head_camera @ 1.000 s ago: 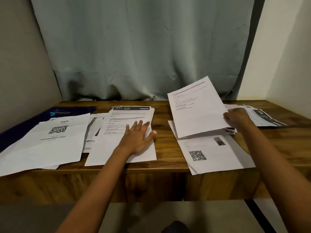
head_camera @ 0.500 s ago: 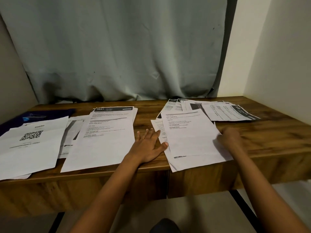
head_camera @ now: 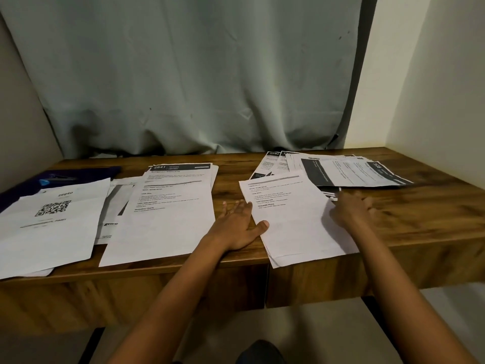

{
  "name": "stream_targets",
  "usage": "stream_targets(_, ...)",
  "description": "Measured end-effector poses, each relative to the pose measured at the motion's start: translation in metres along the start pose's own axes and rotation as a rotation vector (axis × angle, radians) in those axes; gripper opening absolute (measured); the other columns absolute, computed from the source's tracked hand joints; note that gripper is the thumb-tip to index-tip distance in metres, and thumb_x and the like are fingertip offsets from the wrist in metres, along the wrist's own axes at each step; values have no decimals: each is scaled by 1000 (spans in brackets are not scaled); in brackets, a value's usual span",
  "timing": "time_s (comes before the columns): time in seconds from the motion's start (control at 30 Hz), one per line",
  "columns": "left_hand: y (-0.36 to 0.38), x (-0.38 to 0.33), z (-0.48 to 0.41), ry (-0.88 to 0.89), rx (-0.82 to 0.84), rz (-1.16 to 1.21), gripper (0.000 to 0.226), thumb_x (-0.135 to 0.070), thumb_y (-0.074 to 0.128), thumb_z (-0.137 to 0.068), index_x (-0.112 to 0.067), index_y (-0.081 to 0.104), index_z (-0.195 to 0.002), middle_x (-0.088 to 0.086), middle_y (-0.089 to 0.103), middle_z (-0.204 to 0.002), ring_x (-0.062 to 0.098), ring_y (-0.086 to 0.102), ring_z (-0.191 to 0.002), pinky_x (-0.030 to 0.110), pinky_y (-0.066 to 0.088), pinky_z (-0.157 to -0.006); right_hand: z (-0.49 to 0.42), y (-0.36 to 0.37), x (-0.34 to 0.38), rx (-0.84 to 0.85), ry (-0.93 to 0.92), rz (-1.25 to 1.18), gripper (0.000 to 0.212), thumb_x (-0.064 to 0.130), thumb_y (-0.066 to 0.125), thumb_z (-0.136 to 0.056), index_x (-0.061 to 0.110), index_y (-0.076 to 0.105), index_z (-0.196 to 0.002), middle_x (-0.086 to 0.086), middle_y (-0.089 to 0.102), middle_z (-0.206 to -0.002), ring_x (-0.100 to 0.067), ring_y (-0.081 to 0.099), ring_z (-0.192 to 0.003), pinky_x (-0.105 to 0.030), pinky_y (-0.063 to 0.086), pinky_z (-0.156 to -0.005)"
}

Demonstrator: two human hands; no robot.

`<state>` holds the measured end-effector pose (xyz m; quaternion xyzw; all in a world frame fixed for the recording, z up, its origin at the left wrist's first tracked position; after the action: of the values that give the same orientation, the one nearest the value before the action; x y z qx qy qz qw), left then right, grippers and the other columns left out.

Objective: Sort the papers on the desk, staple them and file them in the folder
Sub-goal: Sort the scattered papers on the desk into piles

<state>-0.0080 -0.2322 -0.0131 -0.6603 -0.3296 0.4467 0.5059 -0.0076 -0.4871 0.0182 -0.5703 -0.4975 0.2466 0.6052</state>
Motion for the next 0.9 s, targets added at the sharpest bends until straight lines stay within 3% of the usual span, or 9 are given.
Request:
stream_targets(0.07, -20, 7, 2, 6, -91, 12, 76, -63, 26, -93, -20, 10, -153, 4, 7, -160, 18, 1, -148, 43, -9, -117, -7, -14, 30, -75, -119, -121, 41, 11, 54, -89, 9, 50, -130, -19, 43, -136, -36, 35, -125, -41, 35, -98)
stream_targets(0.13, -44, 26, 6, -7, -186, 0, 72, -63, 29, -93, -23, 17, -151, 3, 10, -160, 20, 5, -147, 44, -6, -117, -11, -21, 70, -32, -252, -354, 38, 7, 57, -88, 8, 57, -125, -14, 53, -132, -30, 47, -121, -35, 39, -97)
stream_targets(0.23, -65, 73, 16, -138, -222, -39, 72, -61, 30, -93, -22, 18, -152, 5, 10, -160, 22, 5, -148, 43, -4, -117, -6, -14, 135, 186, -320, -649, 26, 3, 57, -87, 4, 67, -111, -11, 64, -114, -24, 58, -107, -33, 45, -93)
stream_targets(0.33, -63, 115, 29, -259, -185, -48, 73, -61, 31, -93, -23, 12, -153, 2, 6, -160, 22, 2, -148, 43, -4, -117, -4, 15, 193, 395, -339, -694, 17, 2, 58, -86, -2, 66, -101, -15, 65, -106, -25, 62, -100, -39, 52, -93)
stream_targets(0.43, -55, 141, 38, -301, -141, -74, 75, -64, 29, -92, -26, 8, -153, 0, 1, -160, 23, -2, -148, 45, -4, -118, -6, 48, 232, 559, -248, -723, 14, 10, 59, -90, 3, 61, -102, -13, 61, -110, -24, 62, -100, -35, 52, -93)
stream_targets(0.57, -43, 158, 44, -338, -78, -117, 75, -67, 22, -91, -27, 6, -153, 0, 0, -161, 23, -3, -148, 47, -6, -117, -12, 71, 266, 471, -207, -663, 29, 18, 65, -87, 3, 59, -111, -10, 61, -103, -23, 63, -92, -27, 52, -70)
stream_targets(0.73, -37, 163, 40, -359, -66, -148, 74, -69, 17, -89, -31, 8, -152, -2, 1, -160, 21, -1, -148, 46, -6, -116, -21, 92, 298, 421, -166, -618, 42, 22, 61, -90, 2, 51, -125, -13, 56, -123, -23, 58, -105, -31, 51, -93)
stream_targets(0.8, -36, 164, 39, -361, -75, -153, 74, -69, 18, -89, -32, 8, -152, -3, 1, -160, 20, -1, -148, 45, -6, -117, -26, 96, 303, 348, -135, -624, 44, 23, 67, -87, 3, 52, -124, -12, 56, -123, -24, 59, -105, -29, 52, -89)
stream_targets(0.9, -34, 166, 40, -351, -83, -147, 73, -69, 18, -90, -32, 9, -152, -4, 1, -160, 19, -2, -148, 44, -5, -117, -34, 105, 309, 327, -115, -674, 36, 25, 73, -82, 6, 59, -109, -10, 61, -113, -22, 60, -88, -26, 52, -73)
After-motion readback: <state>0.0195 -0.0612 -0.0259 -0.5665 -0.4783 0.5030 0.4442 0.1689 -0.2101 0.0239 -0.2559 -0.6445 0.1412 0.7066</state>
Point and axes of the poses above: each hand's wrist, its own z-axis away from the middle knuckle, its own y-axis out of the palm, x = y × z, the point moved 4 cm from there along -z, towards the middle knuckle
